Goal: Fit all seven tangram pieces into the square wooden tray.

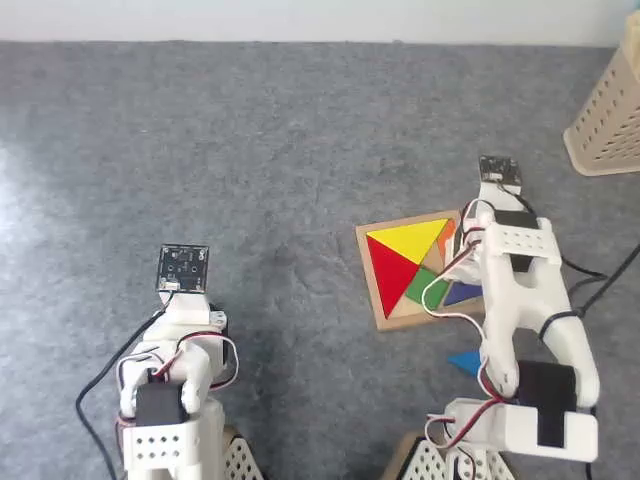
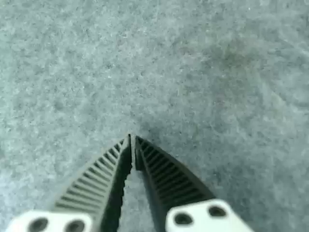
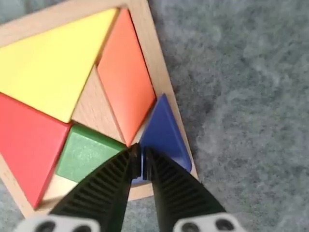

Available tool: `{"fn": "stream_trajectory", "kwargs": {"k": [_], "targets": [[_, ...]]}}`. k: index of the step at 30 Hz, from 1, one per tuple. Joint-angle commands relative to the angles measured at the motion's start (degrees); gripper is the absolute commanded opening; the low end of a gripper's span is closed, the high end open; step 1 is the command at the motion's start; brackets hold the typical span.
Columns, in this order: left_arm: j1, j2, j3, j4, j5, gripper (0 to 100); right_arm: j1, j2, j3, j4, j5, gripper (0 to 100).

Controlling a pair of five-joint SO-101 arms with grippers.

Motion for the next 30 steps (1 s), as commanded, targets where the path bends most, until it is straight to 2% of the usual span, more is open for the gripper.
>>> {"fn": "stream_trajectory", "kwargs": {"k": [1, 10, 14, 16, 18, 22, 26, 30], "targets": [[0.00, -0.97, -0.66, 0.26, 0.35, 1, -1.89, -2.24, 0.70, -1.10, 1.23, 0.6], [0.00, -0.97, -0.66, 0.26, 0.35, 1, -6.20, -2.95, 2.37, -0.66, 0.88, 0.6], [0.00, -0.97, -0.66, 0.26, 0.35, 1, -3.65, -8.04, 2.11, 0.40, 1.49, 0.6], [0.00, -0.97, -0.66, 0.26, 0.35, 1, -2.33, -13.67, 2.11, 3.30, 4.31, 0.6], [0.00, -0.97, -0.66, 0.26, 0.35, 1, -2.42, -19.38, 2.46, 7.87, 9.85, 0.6], [0.00, -0.97, -0.66, 0.26, 0.35, 1, -5.14, -27.38, 2.55, 22.55, 26.37, 0.6], [0.00, -0.97, -0.66, 0.26, 0.35, 1, -5.41, -28.35, 2.55, 35.30, 37.36, 0.6], [0.00, -0.97, -0.66, 0.26, 0.35, 1, -5.85, -26.24, 3.34, 40.75, 54.77, 2.1]]}}
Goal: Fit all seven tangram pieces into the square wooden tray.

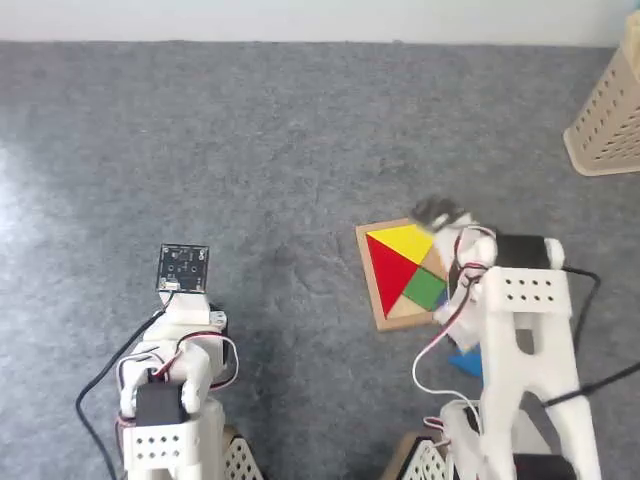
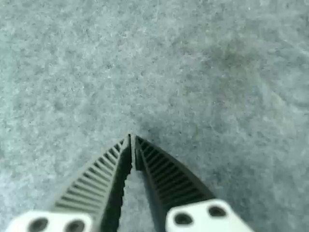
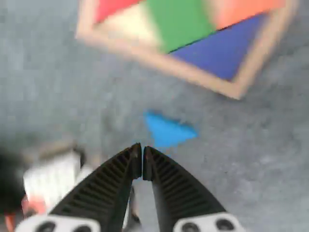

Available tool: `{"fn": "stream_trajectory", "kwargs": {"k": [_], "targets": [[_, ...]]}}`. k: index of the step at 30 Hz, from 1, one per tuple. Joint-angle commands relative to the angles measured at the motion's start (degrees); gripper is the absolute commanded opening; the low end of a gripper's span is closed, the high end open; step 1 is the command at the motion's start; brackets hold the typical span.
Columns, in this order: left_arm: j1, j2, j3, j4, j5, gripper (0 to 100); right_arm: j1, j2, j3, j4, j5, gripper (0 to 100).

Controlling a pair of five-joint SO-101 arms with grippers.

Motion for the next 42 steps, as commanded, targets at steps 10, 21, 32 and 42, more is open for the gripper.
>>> {"fn": "stream_trajectory", "kwargs": {"k": [10, 21, 32, 42], "targets": [[0.00, -0.97, -0.66, 0.26, 0.35, 1, 0.04, 18.33, 7.82, -10.07, 20.40, 22.7], [0.00, -0.97, -0.66, 0.26, 0.35, 1, 0.13, 29.67, 7.91, -22.90, 15.21, 22.6], [0.00, -0.97, -0.66, 0.26, 0.35, 1, 10.59, 30.02, 5.10, -26.24, 12.57, 1.5], [0.00, -0.97, -0.66, 0.26, 0.35, 1, 24.48, 29.93, -1.93, -23.60, 16.97, 0.6]]}}
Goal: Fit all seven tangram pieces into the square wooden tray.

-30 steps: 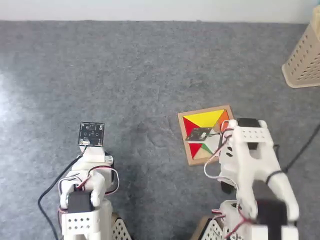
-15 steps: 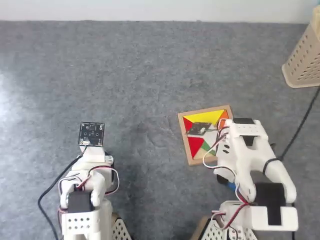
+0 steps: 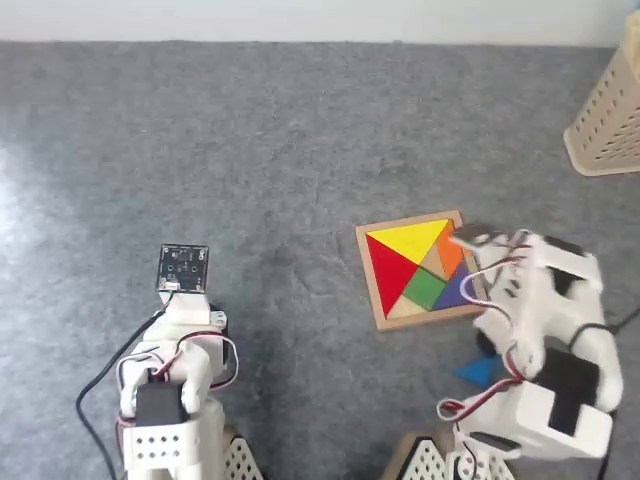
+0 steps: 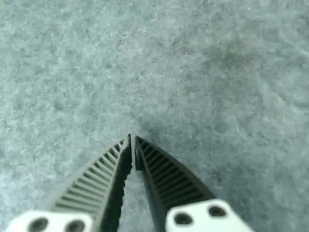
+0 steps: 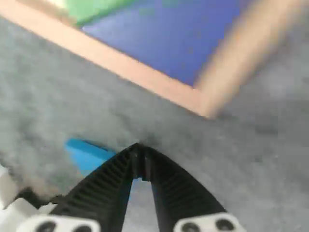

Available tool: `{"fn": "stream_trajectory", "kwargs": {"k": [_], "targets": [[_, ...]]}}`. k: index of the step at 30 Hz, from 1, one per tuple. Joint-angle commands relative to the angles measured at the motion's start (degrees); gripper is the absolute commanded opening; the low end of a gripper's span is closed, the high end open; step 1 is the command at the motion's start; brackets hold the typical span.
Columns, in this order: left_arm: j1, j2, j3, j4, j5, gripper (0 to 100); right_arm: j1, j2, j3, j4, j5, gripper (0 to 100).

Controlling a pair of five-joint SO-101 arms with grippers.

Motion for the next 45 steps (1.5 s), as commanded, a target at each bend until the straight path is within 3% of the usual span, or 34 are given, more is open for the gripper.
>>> {"fn": "stream_trajectory", "kwargs": {"k": [1, 10, 17, 24, 33, 45], "targets": [[-0.09, -0.97, -0.66, 0.26, 0.35, 1, 1.71, -0.13, -3.96, 3.91, 4.48, 0.6], [-0.09, -0.97, -0.66, 0.26, 0.35, 1, -8.75, -9.10, -1.23, 20.26, 18.20, 1.3], [-0.09, -0.97, -0.66, 0.26, 0.35, 1, -18.77, -10.59, 8.00, 14.20, 19.08, 19.4], [-0.09, -0.97, -0.66, 0.26, 0.35, 1, -24.92, -4.44, 10.29, 11.56, 18.99, 14.6], [-0.09, -0.97, -0.66, 0.26, 0.35, 1, -15.69, 2.33, 2.90, 8.22, 14.51, 0.7], [-0.09, -0.97, -0.66, 0.26, 0.35, 1, 0.48, 2.07, -10.02, 8.31, 14.51, 0.6]]}}
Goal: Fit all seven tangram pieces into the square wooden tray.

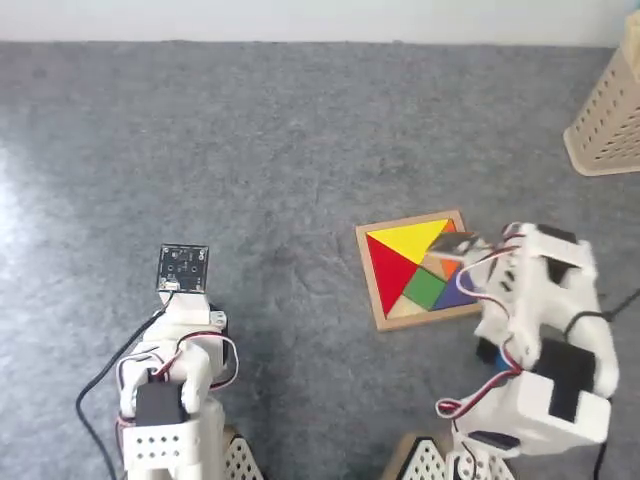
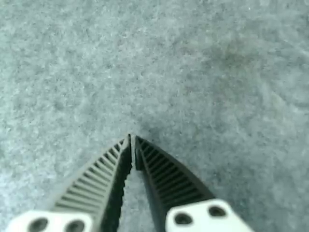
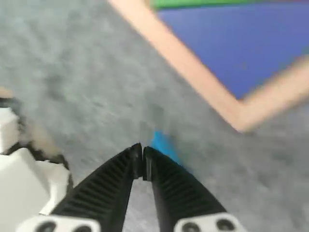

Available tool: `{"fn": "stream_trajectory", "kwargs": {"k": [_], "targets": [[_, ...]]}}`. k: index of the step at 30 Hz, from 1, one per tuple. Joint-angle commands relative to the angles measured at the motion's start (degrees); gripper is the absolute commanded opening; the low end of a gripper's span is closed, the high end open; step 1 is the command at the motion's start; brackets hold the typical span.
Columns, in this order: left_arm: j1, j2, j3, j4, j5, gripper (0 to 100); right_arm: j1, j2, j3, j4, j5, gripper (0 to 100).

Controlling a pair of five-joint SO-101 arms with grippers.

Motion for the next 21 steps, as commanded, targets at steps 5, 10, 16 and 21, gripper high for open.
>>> {"fn": "stream_trajectory", "kwargs": {"k": [5, 10, 16, 21], "targets": [[0.00, -0.97, -0.66, 0.26, 0.35, 1, 9.45, -0.22, -10.90, 0.04, -3.69, 0.6], [0.00, -0.97, -0.66, 0.26, 0.35, 1, 13.05, -0.22, -16.53, -0.04, -10.11, 0.6], [0.00, -0.97, -0.66, 0.26, 0.35, 1, 11.56, -0.84, -18.20, 4.97, -21.71, 0.6], [0.00, -0.97, -0.66, 0.26, 0.35, 1, 5.58, -4.35, -10.11, 5.76, -18.20, 0.6]]}}
